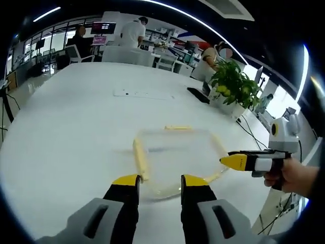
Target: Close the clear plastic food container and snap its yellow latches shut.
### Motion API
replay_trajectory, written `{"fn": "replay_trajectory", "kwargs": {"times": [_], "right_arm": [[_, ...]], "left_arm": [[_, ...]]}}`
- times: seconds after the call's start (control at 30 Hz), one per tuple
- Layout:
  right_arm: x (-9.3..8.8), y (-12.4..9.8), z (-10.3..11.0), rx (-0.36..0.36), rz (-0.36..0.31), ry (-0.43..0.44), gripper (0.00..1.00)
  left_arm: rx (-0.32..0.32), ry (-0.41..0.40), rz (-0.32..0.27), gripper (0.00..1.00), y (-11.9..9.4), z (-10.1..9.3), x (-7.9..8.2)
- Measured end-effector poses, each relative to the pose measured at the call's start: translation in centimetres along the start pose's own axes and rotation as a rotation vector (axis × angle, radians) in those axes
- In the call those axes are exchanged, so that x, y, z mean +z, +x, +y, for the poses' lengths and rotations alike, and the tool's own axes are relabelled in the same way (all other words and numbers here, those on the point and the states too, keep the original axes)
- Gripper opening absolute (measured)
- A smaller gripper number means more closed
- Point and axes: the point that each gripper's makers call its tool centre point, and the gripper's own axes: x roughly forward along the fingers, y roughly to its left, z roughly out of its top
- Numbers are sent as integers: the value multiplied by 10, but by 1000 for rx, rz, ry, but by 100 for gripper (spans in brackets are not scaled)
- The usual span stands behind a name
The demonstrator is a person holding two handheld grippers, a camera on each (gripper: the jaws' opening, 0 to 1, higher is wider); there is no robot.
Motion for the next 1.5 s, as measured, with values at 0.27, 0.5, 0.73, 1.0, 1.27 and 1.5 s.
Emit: {"fn": "replay_trajectory", "kwargs": {"times": [0.27, 0.5, 0.73, 1.0, 1.27, 1.5], "right_arm": [[-3, 5, 10, 9, 0, -9, 31], [-4, 19, 28, 28, 7, -11, 31], [-2, 33, 42, 42, 14, -20, 31], [0, 44, 54, 55, 19, -12, 31], [5, 56, 62, 68, 24, -16, 32], [10, 62, 63, 71, 31, -25, 32]], "left_arm": [[3, 0, 4, 25, -4, 12, 1], [18, -8, 3, 25, -11, 32, 3], [36, -16, -2, 25, -15, 51, 8], [48, -31, -12, 25, -17, 68, 12], [56, -41, -18, 25, -18, 80, 18], [57, -50, -23, 25, -16, 85, 22]]}}
